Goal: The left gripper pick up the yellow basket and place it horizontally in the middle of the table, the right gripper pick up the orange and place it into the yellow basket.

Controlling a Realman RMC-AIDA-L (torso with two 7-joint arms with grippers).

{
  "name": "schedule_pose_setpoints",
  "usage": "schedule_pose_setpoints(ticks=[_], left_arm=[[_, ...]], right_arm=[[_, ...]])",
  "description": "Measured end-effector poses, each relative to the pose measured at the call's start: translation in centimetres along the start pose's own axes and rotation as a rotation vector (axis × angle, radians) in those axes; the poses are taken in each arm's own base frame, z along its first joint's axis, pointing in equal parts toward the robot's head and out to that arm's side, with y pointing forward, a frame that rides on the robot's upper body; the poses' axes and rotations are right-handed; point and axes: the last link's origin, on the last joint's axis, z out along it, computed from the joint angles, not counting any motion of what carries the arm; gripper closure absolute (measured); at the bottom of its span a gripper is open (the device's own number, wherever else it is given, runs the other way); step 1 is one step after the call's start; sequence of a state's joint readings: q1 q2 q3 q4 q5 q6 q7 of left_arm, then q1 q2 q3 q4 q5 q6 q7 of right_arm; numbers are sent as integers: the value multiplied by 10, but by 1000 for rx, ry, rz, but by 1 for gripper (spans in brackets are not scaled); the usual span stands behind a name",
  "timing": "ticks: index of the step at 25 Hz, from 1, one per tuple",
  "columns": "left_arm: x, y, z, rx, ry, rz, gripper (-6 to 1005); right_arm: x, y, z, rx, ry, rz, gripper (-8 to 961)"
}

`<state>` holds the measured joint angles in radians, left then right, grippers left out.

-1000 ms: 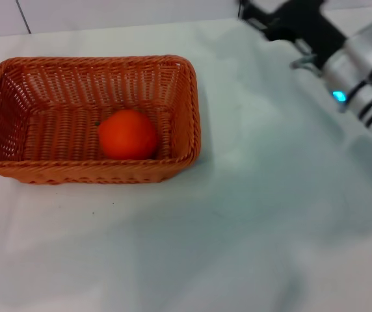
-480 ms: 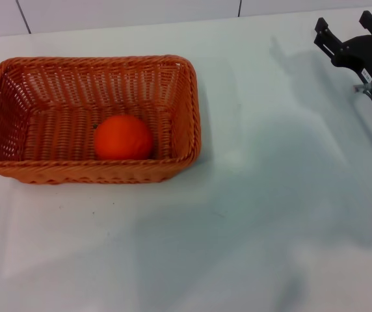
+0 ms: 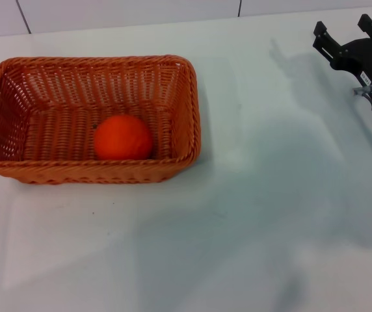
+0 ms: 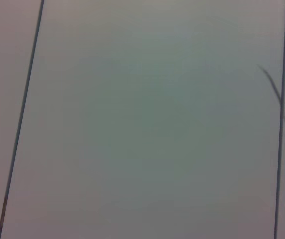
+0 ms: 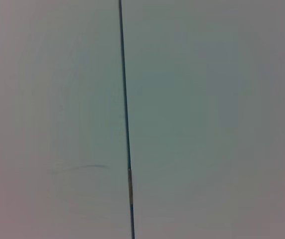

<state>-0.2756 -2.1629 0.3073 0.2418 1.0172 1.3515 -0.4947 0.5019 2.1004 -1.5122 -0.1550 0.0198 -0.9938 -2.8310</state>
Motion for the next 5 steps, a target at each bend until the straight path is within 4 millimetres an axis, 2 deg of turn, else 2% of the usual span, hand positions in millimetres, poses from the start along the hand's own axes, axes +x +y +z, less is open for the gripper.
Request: schedule_pose_setpoints(ticks=[5], left_arm=[[-1,0,0,-1,-3,-1,97]], right_arm=[[0,-1,0,2,2,0,13]])
